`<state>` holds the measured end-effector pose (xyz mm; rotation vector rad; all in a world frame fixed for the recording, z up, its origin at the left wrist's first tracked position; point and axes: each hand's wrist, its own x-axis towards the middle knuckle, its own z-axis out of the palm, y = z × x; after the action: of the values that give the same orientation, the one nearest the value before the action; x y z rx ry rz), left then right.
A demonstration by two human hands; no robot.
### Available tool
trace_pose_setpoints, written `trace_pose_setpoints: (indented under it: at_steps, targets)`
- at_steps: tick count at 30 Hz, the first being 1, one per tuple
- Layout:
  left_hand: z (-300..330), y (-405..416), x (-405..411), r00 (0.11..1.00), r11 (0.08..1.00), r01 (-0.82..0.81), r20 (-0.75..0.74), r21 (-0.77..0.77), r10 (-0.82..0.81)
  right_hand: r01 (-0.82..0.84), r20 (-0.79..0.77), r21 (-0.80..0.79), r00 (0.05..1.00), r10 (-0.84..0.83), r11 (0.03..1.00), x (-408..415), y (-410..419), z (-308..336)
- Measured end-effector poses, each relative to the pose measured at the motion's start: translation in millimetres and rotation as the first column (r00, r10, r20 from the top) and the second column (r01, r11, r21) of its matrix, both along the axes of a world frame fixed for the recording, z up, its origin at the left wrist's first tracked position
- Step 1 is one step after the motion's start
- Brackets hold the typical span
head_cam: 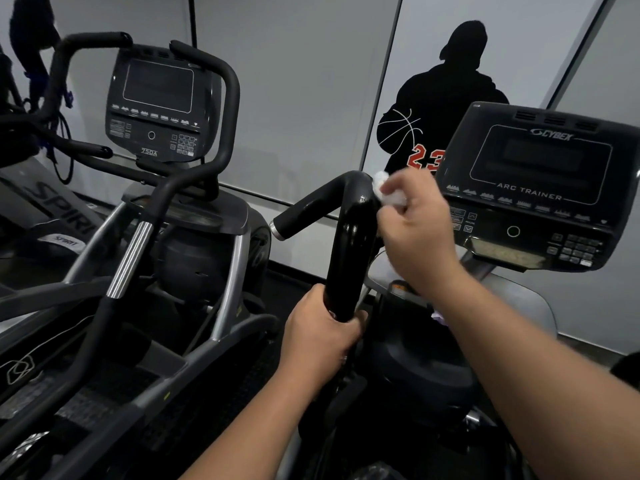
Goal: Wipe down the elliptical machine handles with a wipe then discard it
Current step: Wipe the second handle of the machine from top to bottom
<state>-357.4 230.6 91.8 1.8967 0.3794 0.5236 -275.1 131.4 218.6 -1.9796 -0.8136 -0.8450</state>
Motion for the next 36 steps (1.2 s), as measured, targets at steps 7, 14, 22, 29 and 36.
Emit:
trace_pose_setpoints:
  at_steps: [7,14,22,29,36]
  targets:
    - [-1,1,4,1.0,1.0,0.008,0.001,-0.018,-0.008,-0.045,-0.034,0.117,0.998,0.05,0.992,-16,2,-21]
    - [-3,0,5,1.0,0.999,0.016,0.006,-0.037,-0.015,-0.02,0.217,-0.006,0.976,0.02,1.0,-40,5,-31]
    - [0,0,2,1.0,1.0,0.003,0.015,-0.02,-0.003,0.109,0.243,-0.241,0.969,-0.049,0.965,-13,16,20]
    - [2,-1,4,1.0,0.999,-0.024,-0.008,0.037,0.025,0.346,0.48,-0.584,0.877,-0.032,0.734,-16,28,40]
    - [3,0,2,1.0,1.0,0.012,-0.001,-0.018,-0.012,0.279,0.354,-0.77,0.935,0.021,0.574,-27,37,50]
